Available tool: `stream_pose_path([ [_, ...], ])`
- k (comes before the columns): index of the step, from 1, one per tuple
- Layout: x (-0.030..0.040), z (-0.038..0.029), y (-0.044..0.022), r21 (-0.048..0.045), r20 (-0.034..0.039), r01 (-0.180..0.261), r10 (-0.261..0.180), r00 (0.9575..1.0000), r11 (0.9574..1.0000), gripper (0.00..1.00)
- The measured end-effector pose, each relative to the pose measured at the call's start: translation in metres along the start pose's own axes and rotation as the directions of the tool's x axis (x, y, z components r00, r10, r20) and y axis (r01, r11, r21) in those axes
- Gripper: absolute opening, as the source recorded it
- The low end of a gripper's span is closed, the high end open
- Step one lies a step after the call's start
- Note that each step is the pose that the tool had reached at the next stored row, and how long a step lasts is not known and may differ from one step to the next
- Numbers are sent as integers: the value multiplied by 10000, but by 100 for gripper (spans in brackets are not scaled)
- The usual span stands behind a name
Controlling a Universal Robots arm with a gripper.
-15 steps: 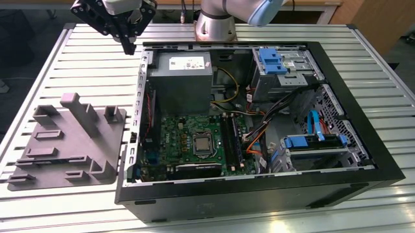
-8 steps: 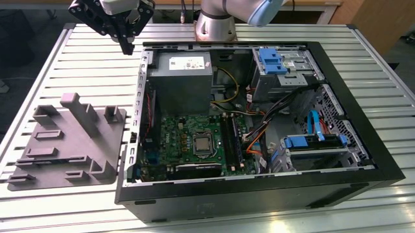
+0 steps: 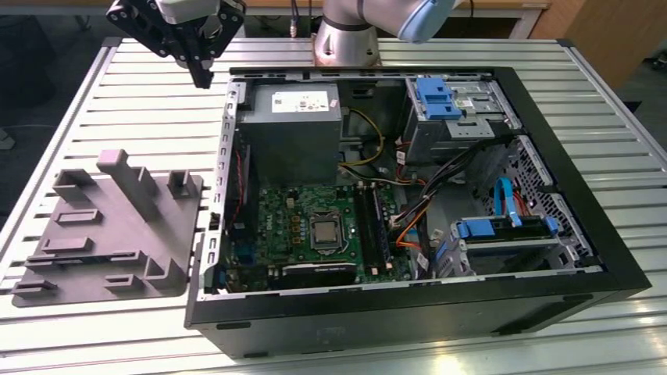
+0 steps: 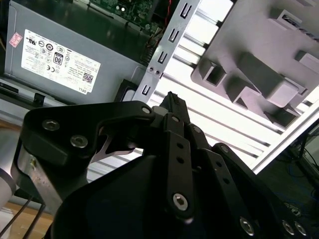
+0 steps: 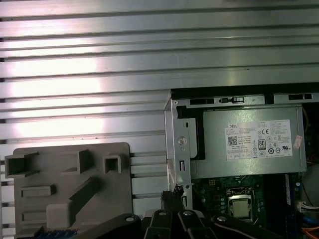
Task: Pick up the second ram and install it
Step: 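Reach for the second ram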
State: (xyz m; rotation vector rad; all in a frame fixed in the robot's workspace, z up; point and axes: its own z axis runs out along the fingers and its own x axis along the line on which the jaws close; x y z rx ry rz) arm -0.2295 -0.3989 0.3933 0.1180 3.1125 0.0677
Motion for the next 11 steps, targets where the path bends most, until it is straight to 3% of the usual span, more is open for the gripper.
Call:
stream_pose_path([
  [11,45,-2,-3,0,0,0,0,10000,10000,11],
])
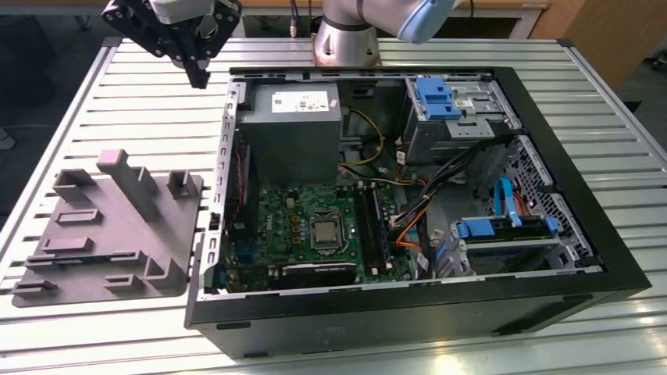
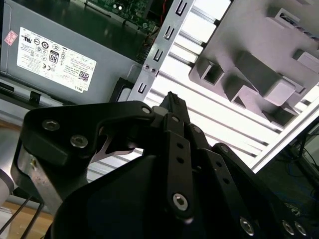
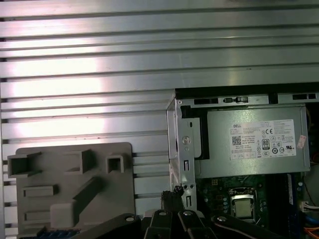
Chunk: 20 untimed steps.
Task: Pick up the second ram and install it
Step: 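Reach for the second ram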
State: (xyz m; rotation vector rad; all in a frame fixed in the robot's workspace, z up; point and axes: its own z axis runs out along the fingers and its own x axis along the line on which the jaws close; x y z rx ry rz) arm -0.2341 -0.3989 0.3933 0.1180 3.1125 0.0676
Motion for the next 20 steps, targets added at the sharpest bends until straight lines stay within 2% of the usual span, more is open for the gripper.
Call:
stream_pose_path([
  [20,87,-2,-7,0,0,0,0,10000,10000,11],
])
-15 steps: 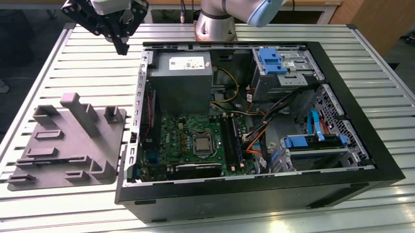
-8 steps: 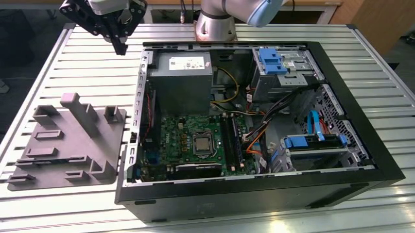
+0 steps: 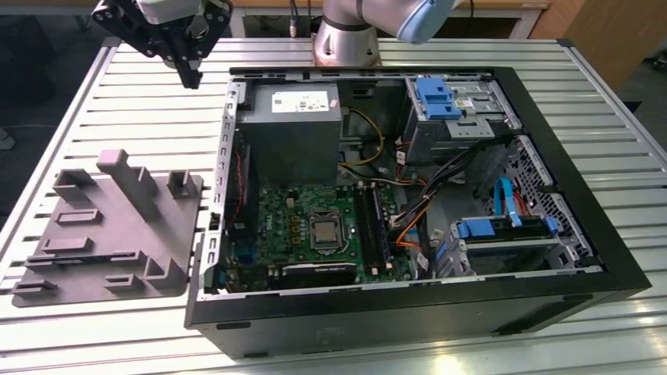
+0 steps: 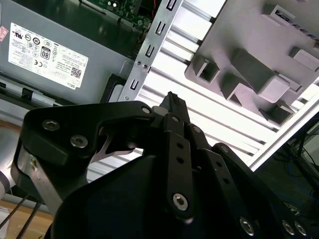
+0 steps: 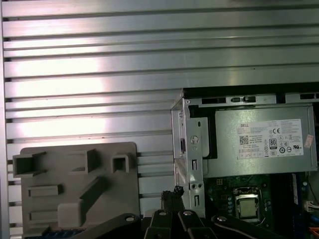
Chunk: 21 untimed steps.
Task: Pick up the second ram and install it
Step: 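Reach for the second ram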
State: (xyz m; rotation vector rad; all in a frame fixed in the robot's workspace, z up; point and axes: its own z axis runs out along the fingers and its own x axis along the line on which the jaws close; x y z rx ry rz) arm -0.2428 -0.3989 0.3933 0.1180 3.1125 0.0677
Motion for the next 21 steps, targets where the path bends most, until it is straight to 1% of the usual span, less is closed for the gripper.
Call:
stream_pose_path([
  [21,85,-2,-6,0,0,1,-1,10000,10000,11],
])
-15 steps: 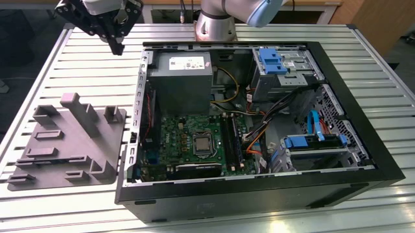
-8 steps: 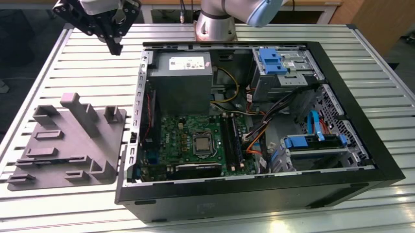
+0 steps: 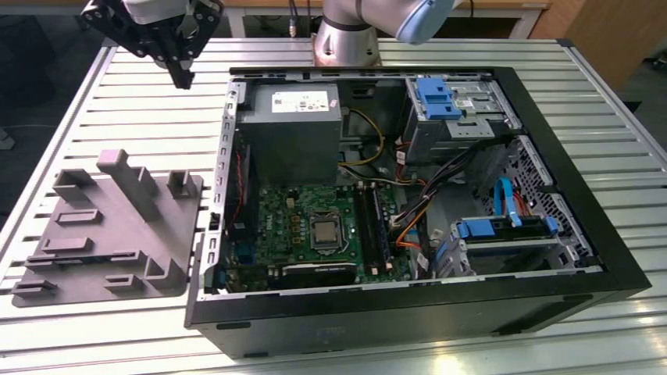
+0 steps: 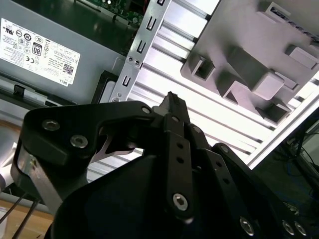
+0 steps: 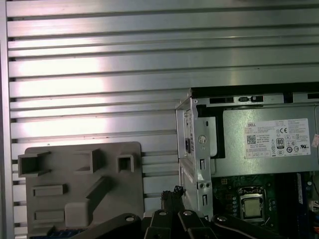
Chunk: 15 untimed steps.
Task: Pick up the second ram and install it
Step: 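Reach for the second ram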
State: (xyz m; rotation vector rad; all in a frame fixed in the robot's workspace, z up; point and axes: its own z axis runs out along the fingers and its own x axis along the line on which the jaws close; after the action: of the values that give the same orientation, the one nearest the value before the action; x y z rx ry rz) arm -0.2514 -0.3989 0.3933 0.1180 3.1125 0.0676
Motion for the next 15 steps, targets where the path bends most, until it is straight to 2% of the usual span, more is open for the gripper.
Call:
stream_pose_path([
  [15,58,-1,-5,-1,0,0,0,10000,10000,11],
])
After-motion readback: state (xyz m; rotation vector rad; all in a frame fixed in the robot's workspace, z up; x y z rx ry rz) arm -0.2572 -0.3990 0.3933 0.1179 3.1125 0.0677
